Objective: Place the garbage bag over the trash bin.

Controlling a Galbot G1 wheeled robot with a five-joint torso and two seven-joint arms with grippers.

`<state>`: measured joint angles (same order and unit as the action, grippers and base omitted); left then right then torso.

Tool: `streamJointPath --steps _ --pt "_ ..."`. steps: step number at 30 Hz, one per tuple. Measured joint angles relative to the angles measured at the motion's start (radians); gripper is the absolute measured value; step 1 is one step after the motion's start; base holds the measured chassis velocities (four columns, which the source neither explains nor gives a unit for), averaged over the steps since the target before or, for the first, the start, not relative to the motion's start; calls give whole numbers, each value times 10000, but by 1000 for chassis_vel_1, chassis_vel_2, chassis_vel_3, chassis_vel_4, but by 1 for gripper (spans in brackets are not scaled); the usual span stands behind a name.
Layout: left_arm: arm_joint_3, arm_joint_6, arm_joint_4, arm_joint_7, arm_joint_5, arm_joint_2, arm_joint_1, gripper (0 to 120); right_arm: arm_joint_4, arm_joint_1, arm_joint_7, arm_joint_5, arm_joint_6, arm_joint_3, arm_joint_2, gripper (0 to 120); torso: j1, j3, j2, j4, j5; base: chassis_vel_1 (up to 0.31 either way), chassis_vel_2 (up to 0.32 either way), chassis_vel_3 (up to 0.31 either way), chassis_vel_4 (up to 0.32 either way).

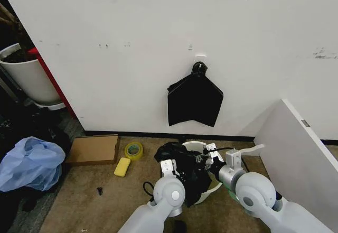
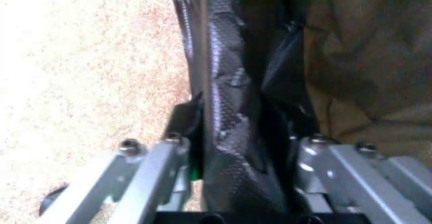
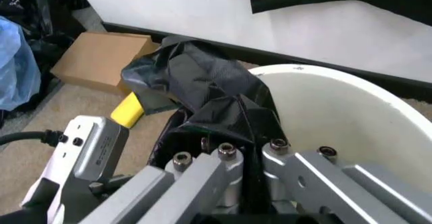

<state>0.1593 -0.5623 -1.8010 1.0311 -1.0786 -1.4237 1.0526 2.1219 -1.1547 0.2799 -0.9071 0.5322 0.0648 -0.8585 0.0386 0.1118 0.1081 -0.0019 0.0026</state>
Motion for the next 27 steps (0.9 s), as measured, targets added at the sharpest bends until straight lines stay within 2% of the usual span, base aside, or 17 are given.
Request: streamJointPath --steps 6,7,8,15,19,27 --pt "-57 18 -3 35 -59 136 -26 8 9 -86 3 12 -26 20 -51 0 0 0 0 -1 -1 0 0 0 0" --pt "-57 18 -3 35 -59 136 -26 8 9 -86 3 12 -26 20 -51 0 0 0 0 -1 -1 0 0 0 0" --pt "-77 25 -21 24 -59 185 -19 1 14 -103 4 18 -37 36 -61 0 0 0 0 -1 -1 0 0 0 0" --pt "-401 165 -468 -209 62 701 254 0 81 -176 78 104 -180 192 -134 0 0 0 0 1 -1 0 0 0 0" --pt "-880 477 -887 -461 181 1058 530 0 178 -263 251 183 -327 443 -150 0 0 0 0 -1 0 0 0 0 0" --pt "-1762 1196 -1263 -803 464 1264 1050 0 239 -473 560 23 -360 1062 -53 0 0 0 0 -1 -1 0 0 0 0"
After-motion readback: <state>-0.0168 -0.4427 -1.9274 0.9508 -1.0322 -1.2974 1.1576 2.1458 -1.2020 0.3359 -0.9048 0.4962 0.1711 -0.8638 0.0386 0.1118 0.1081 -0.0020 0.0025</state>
